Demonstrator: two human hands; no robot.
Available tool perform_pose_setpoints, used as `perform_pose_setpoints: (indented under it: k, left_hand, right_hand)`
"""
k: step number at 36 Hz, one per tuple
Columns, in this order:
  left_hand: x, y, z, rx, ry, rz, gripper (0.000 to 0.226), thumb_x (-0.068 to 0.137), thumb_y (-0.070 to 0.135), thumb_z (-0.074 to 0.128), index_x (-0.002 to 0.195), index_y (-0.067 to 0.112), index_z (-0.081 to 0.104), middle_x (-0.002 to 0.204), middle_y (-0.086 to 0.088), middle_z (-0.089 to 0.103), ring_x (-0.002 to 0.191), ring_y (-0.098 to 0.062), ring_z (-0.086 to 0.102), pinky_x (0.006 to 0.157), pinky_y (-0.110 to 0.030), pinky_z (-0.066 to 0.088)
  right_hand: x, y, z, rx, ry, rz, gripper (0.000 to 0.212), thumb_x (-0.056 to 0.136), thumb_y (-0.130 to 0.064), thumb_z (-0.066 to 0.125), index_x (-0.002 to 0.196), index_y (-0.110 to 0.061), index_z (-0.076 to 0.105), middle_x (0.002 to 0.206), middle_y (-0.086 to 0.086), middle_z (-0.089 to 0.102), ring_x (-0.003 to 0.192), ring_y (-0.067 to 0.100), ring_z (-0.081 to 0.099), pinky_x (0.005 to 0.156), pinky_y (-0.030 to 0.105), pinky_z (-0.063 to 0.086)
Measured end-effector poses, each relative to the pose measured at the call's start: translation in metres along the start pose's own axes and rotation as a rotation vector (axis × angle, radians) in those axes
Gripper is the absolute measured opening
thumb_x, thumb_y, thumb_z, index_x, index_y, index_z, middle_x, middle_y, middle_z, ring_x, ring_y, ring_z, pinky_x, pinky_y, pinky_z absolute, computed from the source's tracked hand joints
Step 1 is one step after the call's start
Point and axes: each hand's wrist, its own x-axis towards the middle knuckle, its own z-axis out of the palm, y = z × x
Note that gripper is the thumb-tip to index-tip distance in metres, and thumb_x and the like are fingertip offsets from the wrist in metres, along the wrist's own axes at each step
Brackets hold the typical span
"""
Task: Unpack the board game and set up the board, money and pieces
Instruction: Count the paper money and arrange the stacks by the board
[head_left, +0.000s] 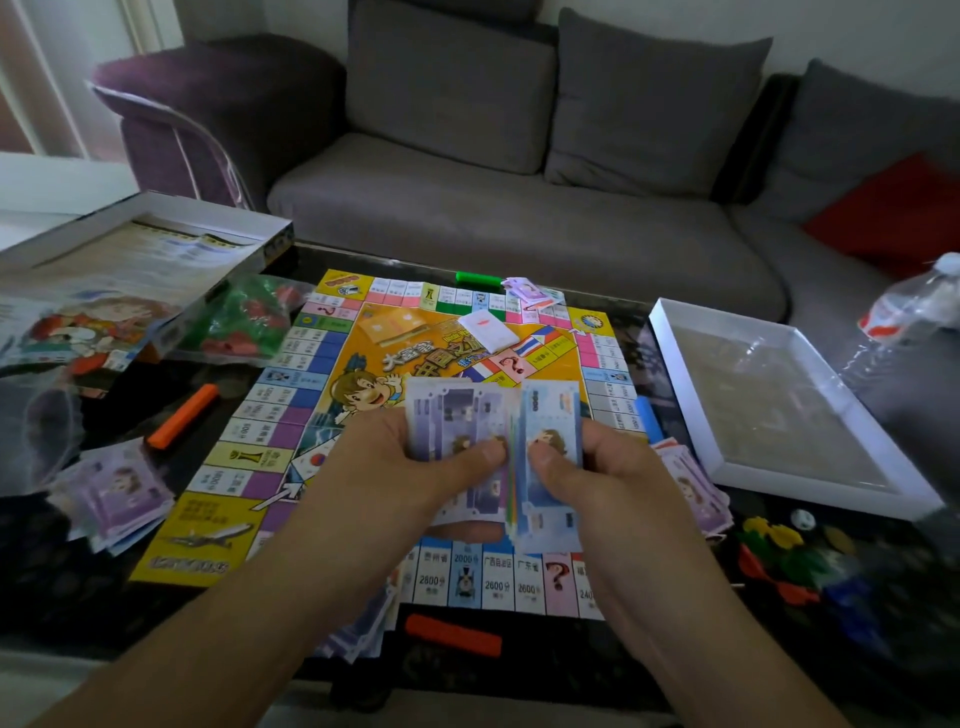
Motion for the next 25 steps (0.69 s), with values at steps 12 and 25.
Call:
perform_pose_setpoints:
  k: [12,25]
  left_hand:
    - [-0.0025,0.0034,-0.0020,-0.027,-0.007,-0.049,0.018,0.098,0.009,0.065,0.112,0.010,0.076,0.102,-0.010,0.081,0.091,-0.031,0.079,0.072,-0.049,0.066]
    - [-0.0001,-0.0001,0.0019,0.006,0.048,-0.023,0.019,0.091,0.012,0.072,0.108,0.012,0.079,0.097,-0.010,0.081,0.085,-0.030,0.079,0.067,-0.051,0.066]
  right_hand:
    - [-0.0008,-0.0037,-0.0088,-0.028,0.094,-0.032,0.020,0.105,-0.029,0.062,0.096,-0.039,0.076,0.101,0.014,0.076,0.091,0.039,0.075,0.075,0.064,0.062]
    - [-0.0017,-0.0001,-0.0039,-0.059,0.014,-0.012,0.022,0.107,-0.026,0.060,0.109,-0.038,0.077,0.100,-0.005,0.080,0.092,0.019,0.078,0.083,0.054,0.064]
